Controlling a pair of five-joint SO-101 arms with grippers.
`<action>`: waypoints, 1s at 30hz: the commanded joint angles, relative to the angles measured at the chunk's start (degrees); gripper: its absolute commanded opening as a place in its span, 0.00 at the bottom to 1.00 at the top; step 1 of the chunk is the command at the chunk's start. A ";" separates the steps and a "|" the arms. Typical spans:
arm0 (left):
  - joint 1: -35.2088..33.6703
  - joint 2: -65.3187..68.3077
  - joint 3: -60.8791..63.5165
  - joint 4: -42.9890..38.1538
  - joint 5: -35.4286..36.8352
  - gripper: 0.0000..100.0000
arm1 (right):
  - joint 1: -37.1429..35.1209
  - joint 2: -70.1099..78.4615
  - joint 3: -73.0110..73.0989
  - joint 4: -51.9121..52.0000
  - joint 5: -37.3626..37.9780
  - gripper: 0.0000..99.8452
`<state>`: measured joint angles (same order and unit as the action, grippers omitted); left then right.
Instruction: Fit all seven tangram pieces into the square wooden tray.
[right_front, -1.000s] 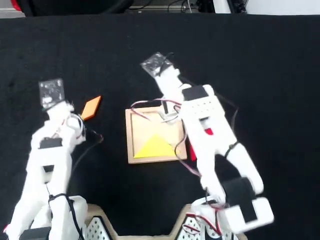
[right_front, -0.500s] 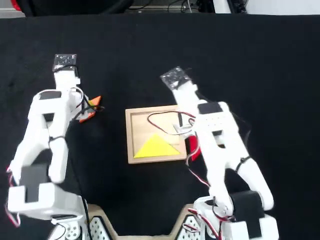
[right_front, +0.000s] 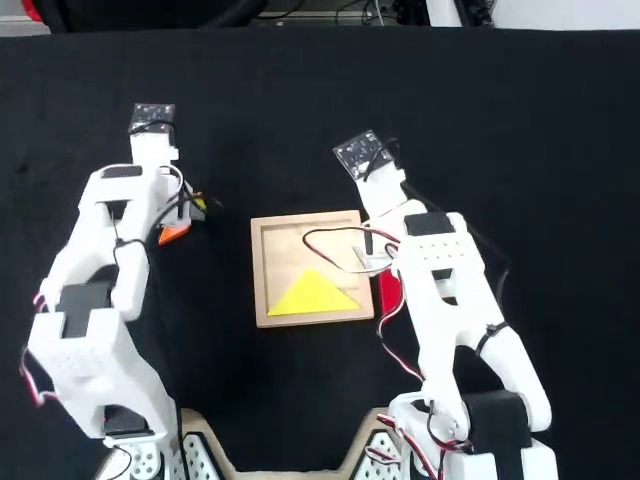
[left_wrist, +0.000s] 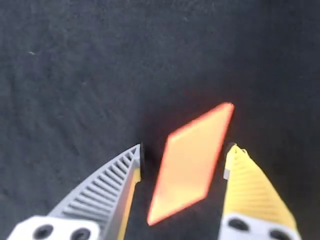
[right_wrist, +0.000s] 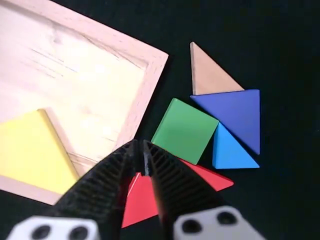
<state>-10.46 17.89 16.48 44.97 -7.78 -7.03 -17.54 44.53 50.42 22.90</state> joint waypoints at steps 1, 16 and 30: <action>-2.95 1.67 -8.92 4.57 0.18 0.26 | 0.97 -2.24 -0.22 -0.97 0.26 0.01; -5.05 1.85 -14.55 10.81 -9.14 0.27 | 0.88 -2.24 -0.22 -0.97 0.44 0.01; -0.48 11.52 -23.52 16.26 -7.56 0.26 | 0.88 -2.24 -0.22 -0.97 0.44 0.01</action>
<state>-14.15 28.70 -3.74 57.36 -15.78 -7.03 -17.54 44.53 50.42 22.90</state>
